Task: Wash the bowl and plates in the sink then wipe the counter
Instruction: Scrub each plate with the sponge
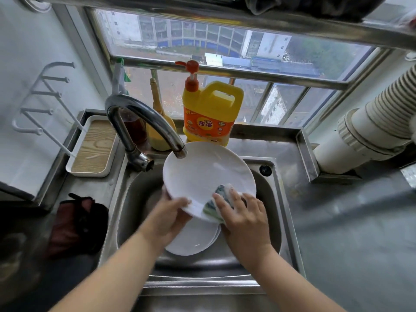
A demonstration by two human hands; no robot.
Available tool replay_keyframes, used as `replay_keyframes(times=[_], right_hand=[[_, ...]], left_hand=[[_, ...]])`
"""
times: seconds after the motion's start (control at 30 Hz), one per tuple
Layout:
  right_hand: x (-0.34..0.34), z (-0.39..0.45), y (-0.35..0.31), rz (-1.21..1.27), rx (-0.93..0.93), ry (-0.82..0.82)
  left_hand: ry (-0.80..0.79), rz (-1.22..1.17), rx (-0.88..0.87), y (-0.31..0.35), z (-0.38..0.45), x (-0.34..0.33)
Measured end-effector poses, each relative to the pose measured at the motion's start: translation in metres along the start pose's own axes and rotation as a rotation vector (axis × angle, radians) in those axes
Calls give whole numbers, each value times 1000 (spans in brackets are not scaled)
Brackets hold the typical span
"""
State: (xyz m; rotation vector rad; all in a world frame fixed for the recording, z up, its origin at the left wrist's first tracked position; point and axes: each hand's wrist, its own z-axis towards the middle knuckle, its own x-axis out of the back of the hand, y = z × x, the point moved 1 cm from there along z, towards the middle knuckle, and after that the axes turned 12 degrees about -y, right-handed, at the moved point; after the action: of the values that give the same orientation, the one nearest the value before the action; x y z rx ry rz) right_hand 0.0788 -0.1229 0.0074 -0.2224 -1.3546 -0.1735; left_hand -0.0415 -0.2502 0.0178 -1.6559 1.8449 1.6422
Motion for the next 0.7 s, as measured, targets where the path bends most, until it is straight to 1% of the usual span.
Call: replay_keyframes(times=[0.07, 0.1, 0.17, 0.2, 0.23, 0.3, 0.33, 0.37, 0.4, 0.47, 0.53, 0.63, 0.67, 0.7], right_hand=[[-6, -3, -14, 93, -52, -29], [-8, -7, -16, 135, -28, -66], [-12, -17, -2, 158, 128, -146], [-13, -21, 14, 123, 180, -173], [-12, -19, 32, 75, 181, -190], [-10, -9, 60, 48, 42, -211], [-9, -5, 61, 68, -28, -212], [-9, -3, 52, 83, -50, -183], [-10, -3, 39, 98, -17, -154], [-11, -9, 15, 118, 133, -159], [-10, -12, 21, 104, 234, -194], [-5, -3, 48, 3, 171, -96], [-2, 1, 50, -10, 134, -57], [0, 3, 44, -15, 100, -13]], left_hand=[[8, -14, -1, -21, -4, -14], [29, -1, 11, -24, -5, -13], [65, 30, 31, -18, -8, 1], [75, 47, 41, -11, -9, 9], [85, 65, 59, -6, -10, 18], [69, 72, 97, -1, -10, 23], [55, 63, 105, -1, -8, 22], [49, 54, 106, -1, -5, 21], [53, 47, 108, 1, -3, 19], [57, 71, 140, 9, -1, 19], [1, 153, 206, 22, -5, 22], [-82, 218, 250, 41, -7, 26], [-89, 204, 224, 42, -4, 24], [-57, 179, 163, 38, -1, 20]])
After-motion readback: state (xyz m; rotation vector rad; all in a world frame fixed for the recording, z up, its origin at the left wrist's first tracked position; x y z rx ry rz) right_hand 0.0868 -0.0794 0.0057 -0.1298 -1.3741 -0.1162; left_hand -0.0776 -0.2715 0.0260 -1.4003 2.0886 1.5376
